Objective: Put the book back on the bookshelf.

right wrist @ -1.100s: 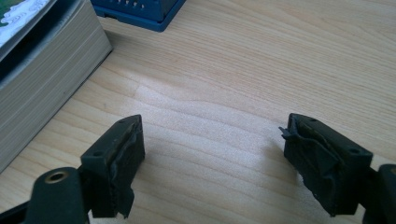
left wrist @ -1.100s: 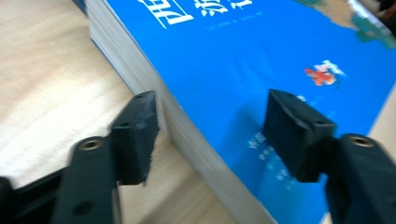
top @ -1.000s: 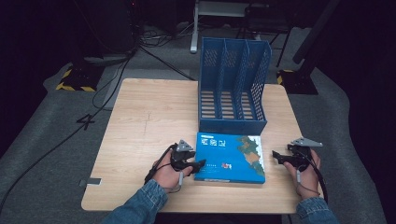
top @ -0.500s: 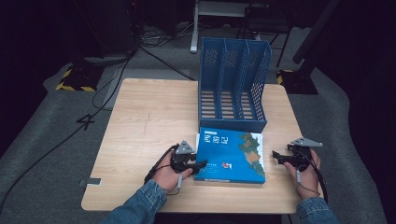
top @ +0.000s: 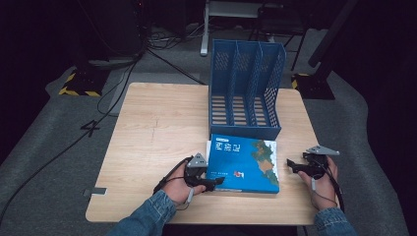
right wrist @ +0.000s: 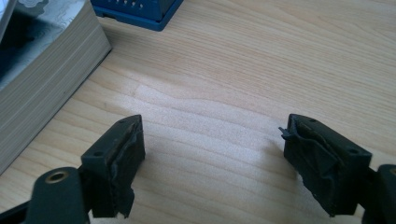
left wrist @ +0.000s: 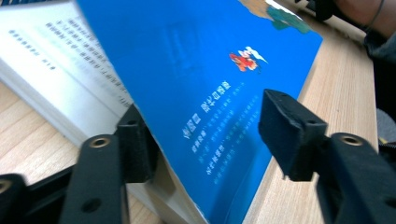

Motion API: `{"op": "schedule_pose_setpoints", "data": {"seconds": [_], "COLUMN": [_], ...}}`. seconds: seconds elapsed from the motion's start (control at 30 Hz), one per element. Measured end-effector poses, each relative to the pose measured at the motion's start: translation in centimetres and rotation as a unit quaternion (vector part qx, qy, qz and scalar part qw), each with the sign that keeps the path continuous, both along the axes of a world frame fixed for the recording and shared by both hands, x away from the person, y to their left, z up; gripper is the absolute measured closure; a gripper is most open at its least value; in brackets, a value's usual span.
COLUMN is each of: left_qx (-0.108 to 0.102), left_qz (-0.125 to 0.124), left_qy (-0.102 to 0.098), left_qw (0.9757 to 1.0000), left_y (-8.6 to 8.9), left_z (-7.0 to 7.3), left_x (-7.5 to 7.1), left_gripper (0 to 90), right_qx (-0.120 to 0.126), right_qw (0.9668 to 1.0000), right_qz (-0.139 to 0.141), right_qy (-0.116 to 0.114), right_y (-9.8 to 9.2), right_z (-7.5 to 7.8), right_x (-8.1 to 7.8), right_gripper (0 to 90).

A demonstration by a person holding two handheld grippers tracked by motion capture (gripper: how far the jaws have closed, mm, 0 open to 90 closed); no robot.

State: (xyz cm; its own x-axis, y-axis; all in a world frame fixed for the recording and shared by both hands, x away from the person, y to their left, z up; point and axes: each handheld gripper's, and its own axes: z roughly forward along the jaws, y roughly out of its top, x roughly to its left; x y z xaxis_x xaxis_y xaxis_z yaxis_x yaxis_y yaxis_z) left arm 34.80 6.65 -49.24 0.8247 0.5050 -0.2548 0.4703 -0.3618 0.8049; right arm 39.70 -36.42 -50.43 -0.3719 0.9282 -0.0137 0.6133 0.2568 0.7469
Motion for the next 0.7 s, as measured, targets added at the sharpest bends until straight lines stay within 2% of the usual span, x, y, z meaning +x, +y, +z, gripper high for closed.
{"op": "schedule_pose_setpoints", "data": {"seconds": [0.03,0.07,0.13,0.17,0.23,0.27,0.4,0.47,0.53,0.67,0.7], "left_qx": [0.000,0.001,0.001,-0.002,0.004,-0.001,-0.006,-0.008,-0.012,0.010,0.010], "left_qz": [0.000,-0.001,0.000,0.011,0.023,0.029,0.045,0.045,0.040,0.035,0.035], "left_qy": [0.000,-0.004,-0.003,0.000,0.001,0.011,0.040,0.060,0.072,0.070,0.070], "left_qw": [1.0000,1.0000,1.0000,0.9999,0.9997,0.9995,0.9982,0.9971,0.9965,0.9969,0.9969], "left_y": [0.0,0.0,0.0,0.0,0.3,0.4,0.4,0.5,0.6,0.3,0.3], "left_z": [0.0,0.0,0.0,0.0,0.0,0.1,0.3,0.6,1.0,1.8,1.8], "left_x": [0.0,0.0,0.0,0.0,0.2,0.3,0.4,0.5,0.6,0.6,0.6], "left_gripper": [37.0,36.9,37.2,39.1,53.4,56.1,67.7,76.9,83.1,85.7,85.9], "right_qx": [0.002,0.002,0.001,0.006,0.029,0.038,0.047,0.038,0.030,0.017,0.018], "right_qw": [1.0000,1.0000,0.9999,0.9999,0.9989,0.9980,0.9913,0.9864,0.9843,0.9778,0.9765], "right_qz": [-0.004,0.003,0.012,0.013,0.028,0.036,0.092,0.119,0.130,0.159,0.164], "right_qy": [-0.001,0.002,0.009,0.002,-0.022,-0.037,-0.081,-0.107,-0.115,-0.136,-0.139], "right_y": [0.2,0.3,0.5,0.8,1.2,1.5,3.2,4.5,5.5,7.3,7.6], "right_z": [0.0,0.2,0.6,1.0,2.3,3.0,5.0,5.7,6.0,6.4,6.4], "right_x": [-0.2,-0.4,-0.6,-0.7,-1.2,-1.5,-3.1,-4.2,-4.9,-5.9,-6.1], "right_gripper": [29.1,39.2,39.7,35.4,35.1,32.3,19.2,18.0,17.5,19.5,19.5]}}
